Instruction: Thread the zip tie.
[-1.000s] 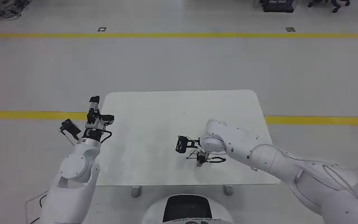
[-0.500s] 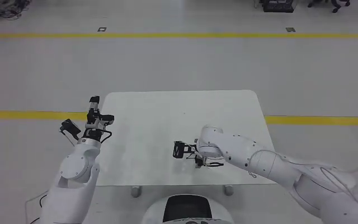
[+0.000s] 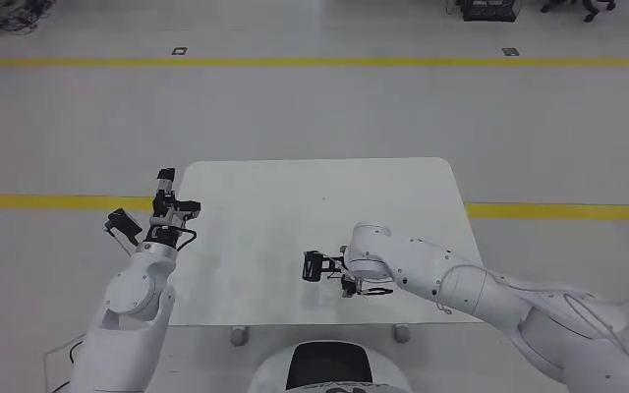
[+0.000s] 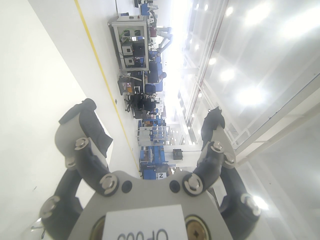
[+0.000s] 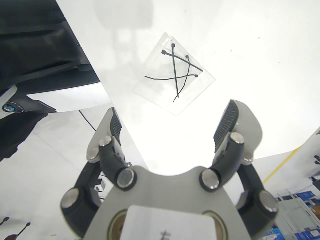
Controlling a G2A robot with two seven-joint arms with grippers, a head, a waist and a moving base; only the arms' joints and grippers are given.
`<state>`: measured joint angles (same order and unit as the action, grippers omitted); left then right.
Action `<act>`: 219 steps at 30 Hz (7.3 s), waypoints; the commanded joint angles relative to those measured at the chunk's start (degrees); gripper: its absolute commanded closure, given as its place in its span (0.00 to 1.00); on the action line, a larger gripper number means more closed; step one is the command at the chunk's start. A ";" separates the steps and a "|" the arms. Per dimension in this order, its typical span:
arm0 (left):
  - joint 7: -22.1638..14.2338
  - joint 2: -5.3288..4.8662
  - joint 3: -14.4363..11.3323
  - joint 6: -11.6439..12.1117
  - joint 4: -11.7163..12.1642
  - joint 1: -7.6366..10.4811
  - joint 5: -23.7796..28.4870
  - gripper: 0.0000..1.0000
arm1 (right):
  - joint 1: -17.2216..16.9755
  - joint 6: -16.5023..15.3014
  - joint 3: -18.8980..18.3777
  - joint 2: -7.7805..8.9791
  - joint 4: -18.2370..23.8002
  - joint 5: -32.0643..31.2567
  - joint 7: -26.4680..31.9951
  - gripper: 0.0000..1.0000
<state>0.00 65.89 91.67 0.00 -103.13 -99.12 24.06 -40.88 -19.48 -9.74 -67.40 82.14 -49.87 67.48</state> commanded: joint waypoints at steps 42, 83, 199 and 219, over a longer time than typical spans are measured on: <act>0.00 0.00 0.00 0.00 0.00 0.00 0.00 0.00 | -4.92 0.00 0.00 -3.82 -10.16 -8.69 -10.41 0.79; 0.00 0.00 0.00 0.00 0.00 0.00 0.00 0.00 | -4.22 0.00 0.00 -9.94 -21.23 -6.61 -11.90 0.81; 0.00 0.00 0.00 0.00 0.00 0.00 0.00 0.00 | -19.98 0.00 -24.05 16.44 3.11 23.61 -37.39 1.00; 0.00 0.00 0.00 0.00 0.00 0.00 0.00 0.00 | -27.61 0.00 -33.59 18.14 1.18 55.76 -37.03 1.00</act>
<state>0.00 65.89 91.67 0.00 -103.13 -99.12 24.06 -68.50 -19.48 -43.36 -49.27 83.31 6.17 30.49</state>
